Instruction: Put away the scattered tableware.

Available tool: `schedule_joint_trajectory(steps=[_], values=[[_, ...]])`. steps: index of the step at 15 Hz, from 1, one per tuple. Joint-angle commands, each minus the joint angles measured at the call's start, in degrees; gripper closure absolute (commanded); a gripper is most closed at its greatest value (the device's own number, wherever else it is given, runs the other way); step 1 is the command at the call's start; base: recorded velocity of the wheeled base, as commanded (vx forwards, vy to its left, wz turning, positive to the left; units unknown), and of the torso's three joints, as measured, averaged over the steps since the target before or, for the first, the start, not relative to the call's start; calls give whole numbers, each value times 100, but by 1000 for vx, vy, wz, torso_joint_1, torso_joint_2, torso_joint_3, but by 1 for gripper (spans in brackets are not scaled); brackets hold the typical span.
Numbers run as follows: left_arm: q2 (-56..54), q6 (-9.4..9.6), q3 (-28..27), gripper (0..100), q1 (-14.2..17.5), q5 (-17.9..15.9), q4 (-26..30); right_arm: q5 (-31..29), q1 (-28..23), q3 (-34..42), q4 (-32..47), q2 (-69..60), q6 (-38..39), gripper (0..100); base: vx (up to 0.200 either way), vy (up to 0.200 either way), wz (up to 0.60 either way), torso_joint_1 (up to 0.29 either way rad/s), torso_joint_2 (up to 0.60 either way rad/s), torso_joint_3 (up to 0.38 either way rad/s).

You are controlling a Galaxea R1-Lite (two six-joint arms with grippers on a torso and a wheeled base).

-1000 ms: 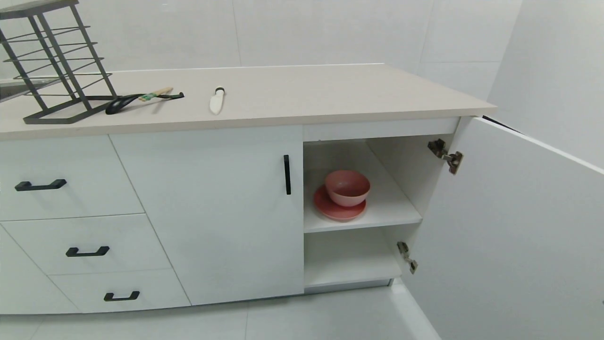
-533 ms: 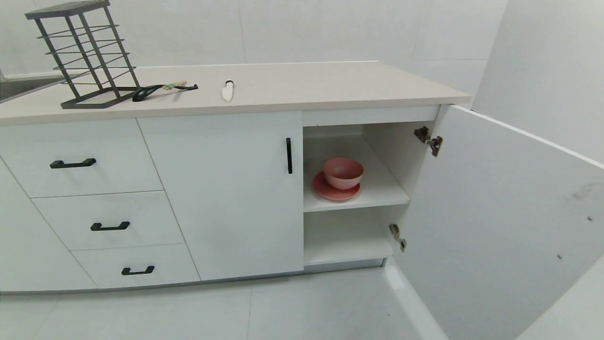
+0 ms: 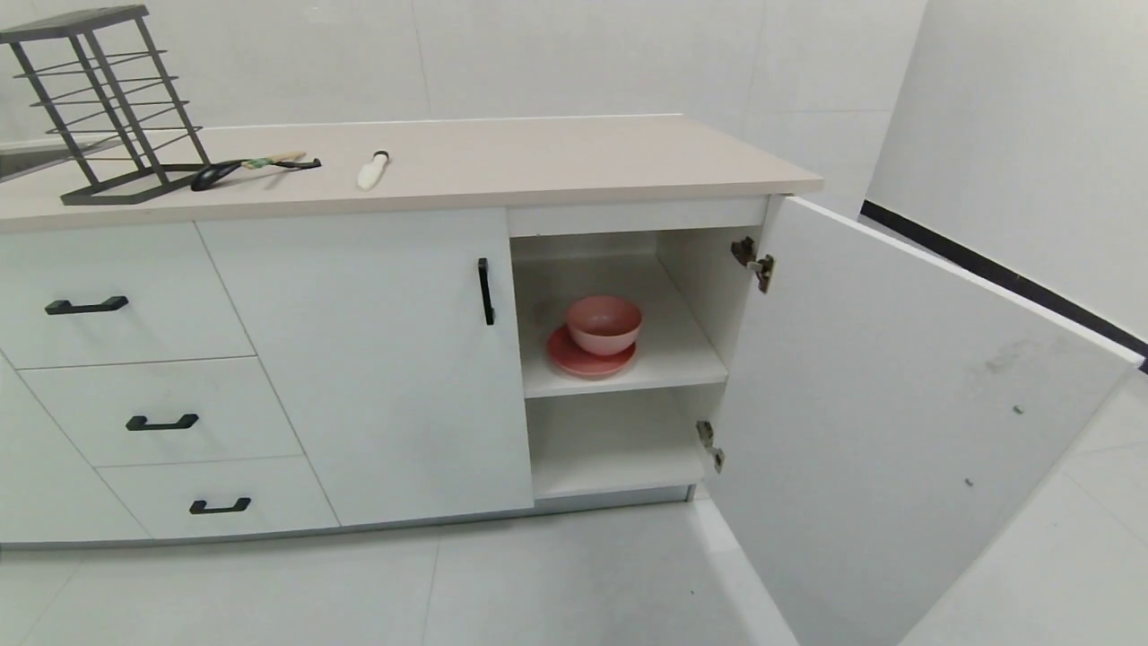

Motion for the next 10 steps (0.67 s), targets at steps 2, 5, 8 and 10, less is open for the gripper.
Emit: schedule_joint_trajectory(steps=[2, 5, 8, 10], values=[[8, 8, 0, 0, 3, 5, 0, -2, -4, 1, -3, 15, 4, 100, -100, -200, 0, 5, 5, 5], [8, -89, 0, 0, 3, 32, -9, 16, -4, 1, -3, 15, -48, 100, -200, -67, 0, 10, 4, -1], [8, -45, 0, 0, 3, 5, 0, 51, -118, -641, -1110, 226, -57, 100, -67, -133, 0, -1, 2, 2], [8, -45, 0, 0, 3, 14, 0, 429, -4, -1256, -899, 1492, -57, 100, 0, -200, 0, 0, 2, 5]])
